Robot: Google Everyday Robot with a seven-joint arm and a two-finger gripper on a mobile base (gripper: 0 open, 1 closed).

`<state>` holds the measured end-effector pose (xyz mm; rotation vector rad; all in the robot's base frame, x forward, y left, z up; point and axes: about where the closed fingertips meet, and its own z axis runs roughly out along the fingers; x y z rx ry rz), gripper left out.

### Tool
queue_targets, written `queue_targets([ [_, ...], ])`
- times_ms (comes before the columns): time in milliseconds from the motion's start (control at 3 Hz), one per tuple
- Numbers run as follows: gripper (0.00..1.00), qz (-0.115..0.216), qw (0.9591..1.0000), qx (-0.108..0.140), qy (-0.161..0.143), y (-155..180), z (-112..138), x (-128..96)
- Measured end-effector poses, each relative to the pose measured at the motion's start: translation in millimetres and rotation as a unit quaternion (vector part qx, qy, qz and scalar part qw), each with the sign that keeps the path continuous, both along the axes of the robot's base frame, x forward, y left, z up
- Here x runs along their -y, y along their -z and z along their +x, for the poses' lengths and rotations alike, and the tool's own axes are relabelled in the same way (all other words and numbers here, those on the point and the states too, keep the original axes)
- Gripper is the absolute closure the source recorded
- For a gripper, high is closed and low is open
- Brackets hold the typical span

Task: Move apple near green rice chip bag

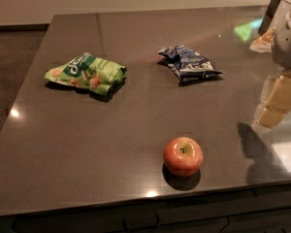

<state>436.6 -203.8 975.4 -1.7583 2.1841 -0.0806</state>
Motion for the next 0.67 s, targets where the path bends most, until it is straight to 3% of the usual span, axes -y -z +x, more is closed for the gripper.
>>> queue_targets([
  [333, 0.0, 0.025, 0.9986, -0.001, -0.046, 12, -9, -34],
  [667, 0.0, 0.055, 0.9935, -0.017, -0.098, 32, -24, -68],
])
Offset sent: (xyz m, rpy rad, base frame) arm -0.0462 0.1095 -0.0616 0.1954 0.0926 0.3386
